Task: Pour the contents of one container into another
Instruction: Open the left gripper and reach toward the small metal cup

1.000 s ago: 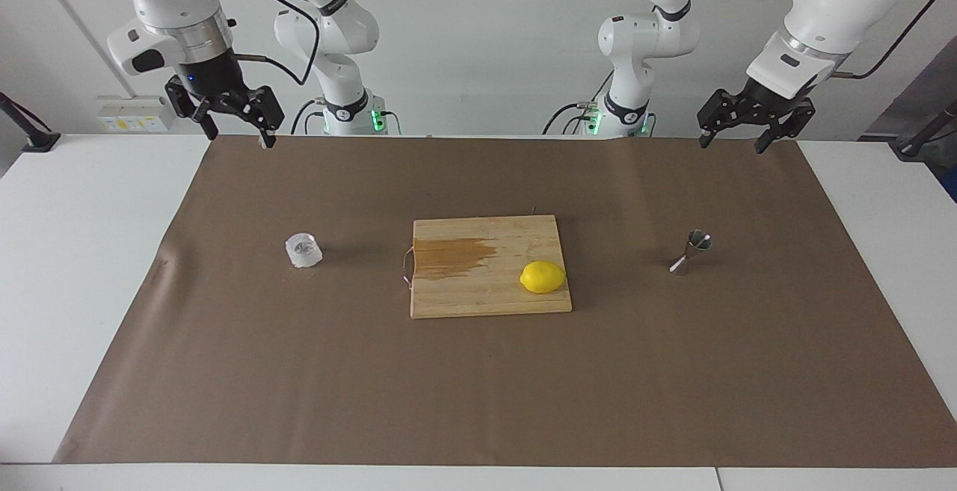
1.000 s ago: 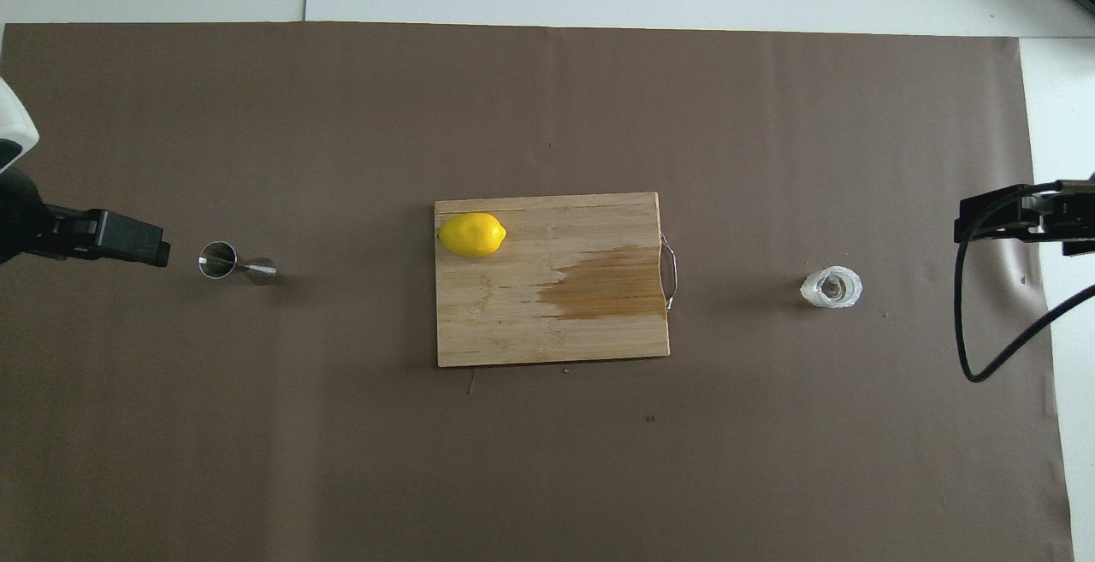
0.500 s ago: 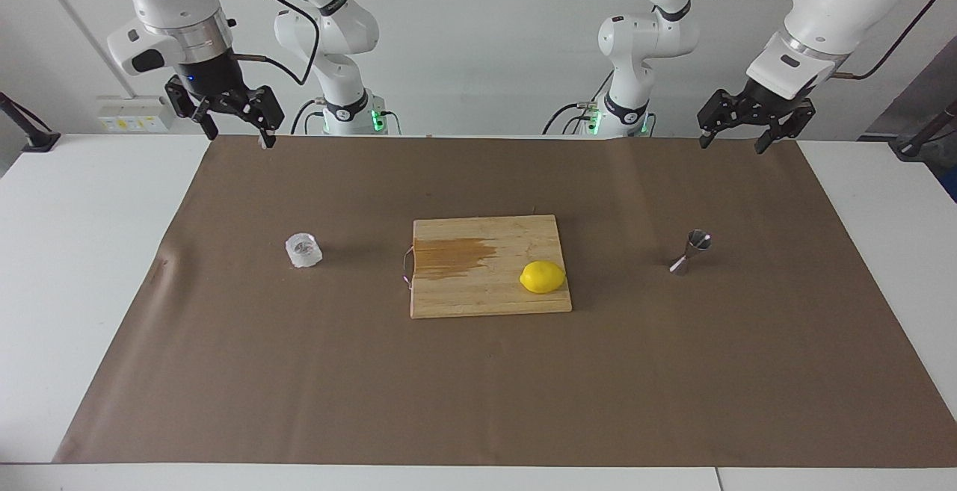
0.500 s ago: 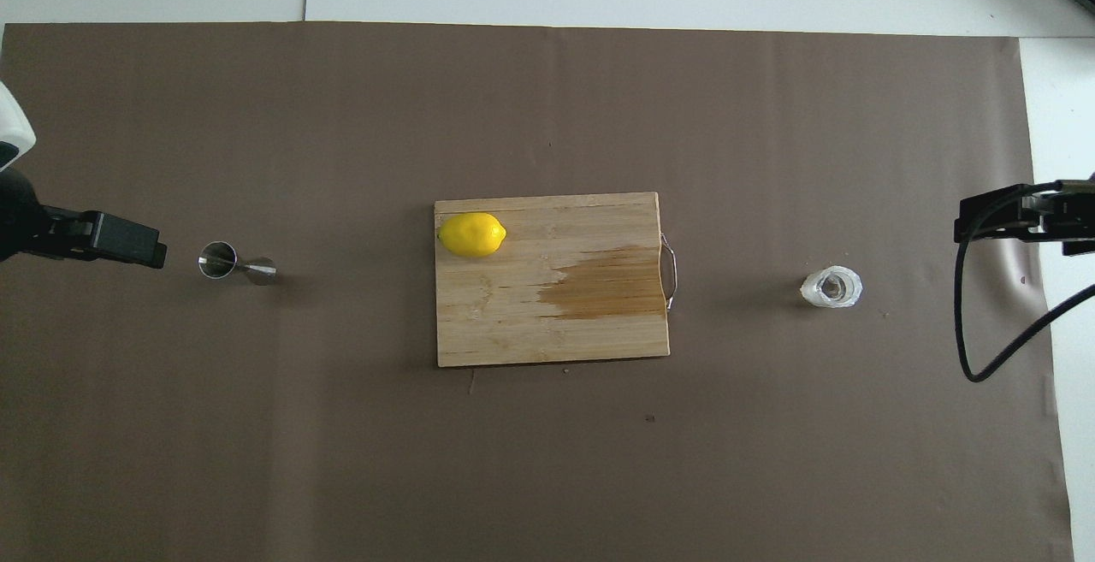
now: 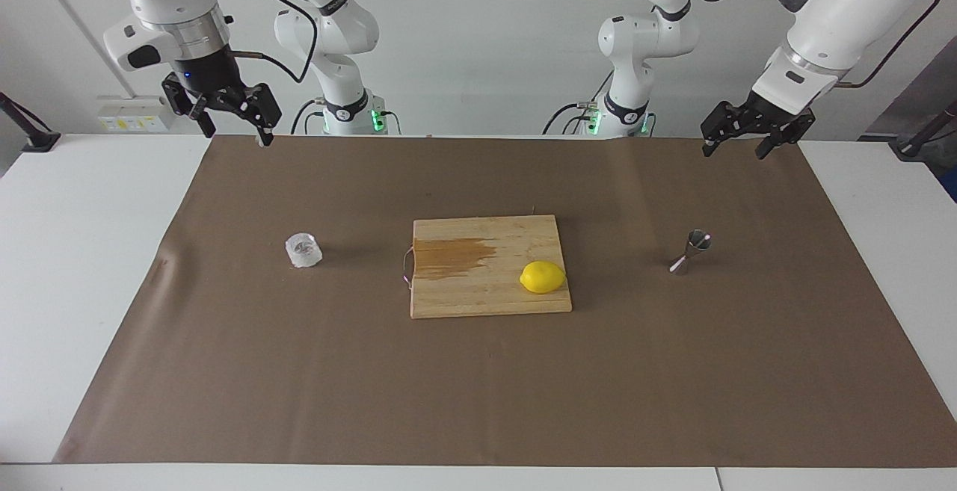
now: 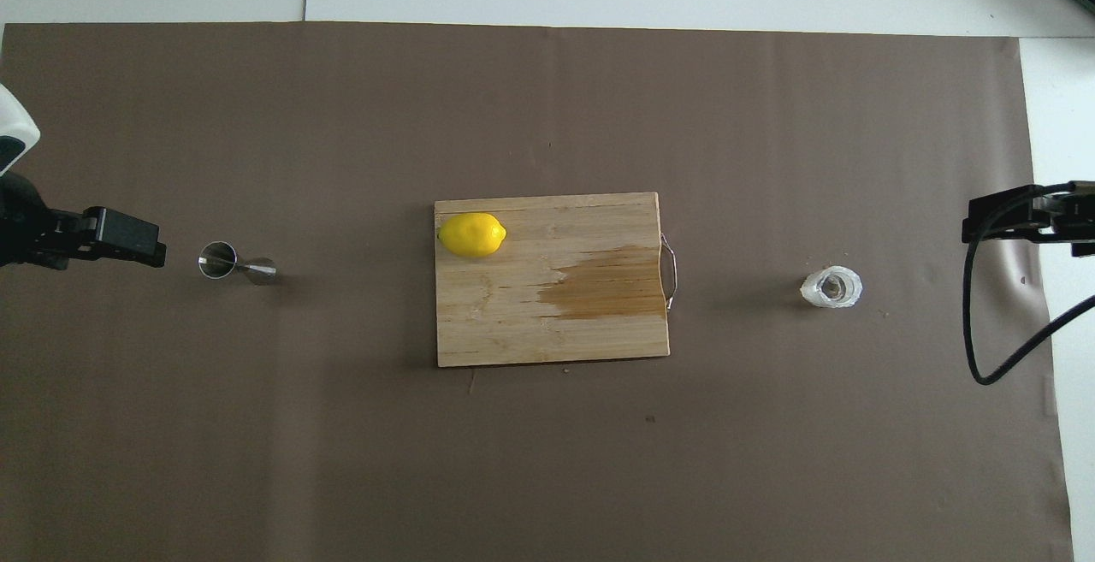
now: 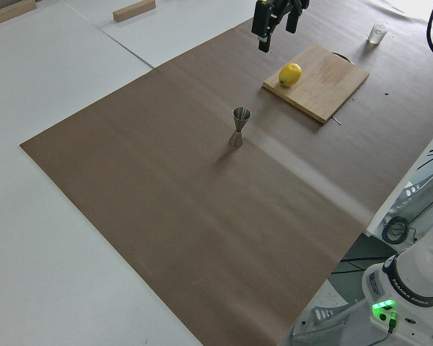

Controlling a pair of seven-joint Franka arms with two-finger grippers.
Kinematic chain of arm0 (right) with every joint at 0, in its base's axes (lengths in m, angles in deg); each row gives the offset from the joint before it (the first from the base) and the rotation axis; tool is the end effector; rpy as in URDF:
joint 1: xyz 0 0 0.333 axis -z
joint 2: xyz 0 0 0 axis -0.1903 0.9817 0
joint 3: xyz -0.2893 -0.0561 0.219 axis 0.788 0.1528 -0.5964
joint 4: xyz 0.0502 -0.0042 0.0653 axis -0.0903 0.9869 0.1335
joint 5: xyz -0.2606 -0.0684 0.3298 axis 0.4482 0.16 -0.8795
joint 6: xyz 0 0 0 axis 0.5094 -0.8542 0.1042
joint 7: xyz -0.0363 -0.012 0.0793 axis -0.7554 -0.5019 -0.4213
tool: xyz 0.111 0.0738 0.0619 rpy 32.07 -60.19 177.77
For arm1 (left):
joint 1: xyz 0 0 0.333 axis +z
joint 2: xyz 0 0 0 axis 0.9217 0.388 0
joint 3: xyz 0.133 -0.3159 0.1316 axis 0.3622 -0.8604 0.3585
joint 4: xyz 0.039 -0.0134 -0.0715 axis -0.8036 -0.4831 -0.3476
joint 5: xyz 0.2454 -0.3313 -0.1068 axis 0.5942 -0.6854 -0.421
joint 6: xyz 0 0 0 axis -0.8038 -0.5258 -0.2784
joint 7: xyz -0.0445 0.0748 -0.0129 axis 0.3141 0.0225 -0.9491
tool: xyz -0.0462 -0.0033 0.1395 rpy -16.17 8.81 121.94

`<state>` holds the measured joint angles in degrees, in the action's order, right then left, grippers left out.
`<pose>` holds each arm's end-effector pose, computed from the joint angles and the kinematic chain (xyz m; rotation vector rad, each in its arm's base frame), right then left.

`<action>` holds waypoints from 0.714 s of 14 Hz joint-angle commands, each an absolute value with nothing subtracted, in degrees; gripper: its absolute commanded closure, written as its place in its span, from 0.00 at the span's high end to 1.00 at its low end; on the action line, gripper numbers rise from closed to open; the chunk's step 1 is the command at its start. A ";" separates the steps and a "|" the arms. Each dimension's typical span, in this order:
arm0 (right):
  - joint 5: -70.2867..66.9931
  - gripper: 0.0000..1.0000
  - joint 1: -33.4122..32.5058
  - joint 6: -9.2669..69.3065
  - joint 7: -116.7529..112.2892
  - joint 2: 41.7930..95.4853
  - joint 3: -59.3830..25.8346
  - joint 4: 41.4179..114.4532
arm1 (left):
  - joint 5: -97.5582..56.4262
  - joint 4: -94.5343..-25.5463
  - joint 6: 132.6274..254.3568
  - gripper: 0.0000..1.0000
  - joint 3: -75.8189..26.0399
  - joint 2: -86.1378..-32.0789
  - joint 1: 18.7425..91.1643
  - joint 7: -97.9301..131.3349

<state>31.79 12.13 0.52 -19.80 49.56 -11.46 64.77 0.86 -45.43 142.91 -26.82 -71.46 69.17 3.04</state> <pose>0.5611 0.0005 0.6679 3.0824 -0.2398 0.0407 0.5625 -0.0401 0.6172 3.0795 -0.0314 -0.1225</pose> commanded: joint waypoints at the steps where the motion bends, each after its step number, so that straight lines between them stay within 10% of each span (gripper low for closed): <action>1: 30.09 1.00 12.99 -0.21 -18.40 48.73 -11.68 64.89 | -2.27 -46.12 145.72 1.00 -27.05 -68.30 73.13 9.66; 10: 30.09 1.00 13.52 -0.21 -18.40 48.29 -11.24 64.80 | -23.79 -60.41 153.62 1.00 -27.05 -68.10 87.02 39.29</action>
<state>31.79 12.73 0.52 -19.80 49.06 -11.01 64.77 -18.86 -53.96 150.04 -26.52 -64.73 83.87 34.49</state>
